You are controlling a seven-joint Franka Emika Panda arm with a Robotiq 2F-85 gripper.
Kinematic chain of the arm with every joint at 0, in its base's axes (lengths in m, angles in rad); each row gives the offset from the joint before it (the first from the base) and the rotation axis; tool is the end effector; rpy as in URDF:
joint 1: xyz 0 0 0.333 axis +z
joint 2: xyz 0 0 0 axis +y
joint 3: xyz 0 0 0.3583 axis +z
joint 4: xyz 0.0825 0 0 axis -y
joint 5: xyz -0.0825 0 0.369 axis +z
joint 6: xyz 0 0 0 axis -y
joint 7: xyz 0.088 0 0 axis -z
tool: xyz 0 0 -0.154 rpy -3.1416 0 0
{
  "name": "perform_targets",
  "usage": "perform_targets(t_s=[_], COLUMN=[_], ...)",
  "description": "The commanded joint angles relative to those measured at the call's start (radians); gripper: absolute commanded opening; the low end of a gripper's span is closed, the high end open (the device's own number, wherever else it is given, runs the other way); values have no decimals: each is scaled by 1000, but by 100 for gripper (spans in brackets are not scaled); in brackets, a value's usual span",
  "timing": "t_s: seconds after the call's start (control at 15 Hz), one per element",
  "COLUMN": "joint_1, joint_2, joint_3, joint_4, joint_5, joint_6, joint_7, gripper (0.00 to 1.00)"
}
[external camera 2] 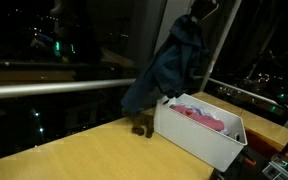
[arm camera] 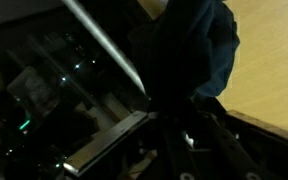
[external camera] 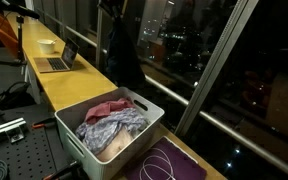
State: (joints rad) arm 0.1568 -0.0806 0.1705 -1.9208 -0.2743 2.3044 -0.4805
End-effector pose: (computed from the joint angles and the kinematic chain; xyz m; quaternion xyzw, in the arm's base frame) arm 0.5526 0.1750 0.5813 0.8595 0.4403 0.2165 0.1435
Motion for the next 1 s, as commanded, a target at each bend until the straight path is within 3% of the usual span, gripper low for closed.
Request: perform_targets(t_s=[0.0,0.27,0.47,0.87,0.93], joint_1=[-40,-76,-90,-93,-92], joint_2=[-114,-194,-216,-196,-191], joint_3=[-76,-181,-233,-276,-279], joint_4=[18,-19,-113,-320,-353], joint_5=[56,115,154,216,227], joint_6=[-67,-80,-41,60,78], joint_7=[-99,-193,-223,-227,-230], gripper=[4,4,4,4,11])
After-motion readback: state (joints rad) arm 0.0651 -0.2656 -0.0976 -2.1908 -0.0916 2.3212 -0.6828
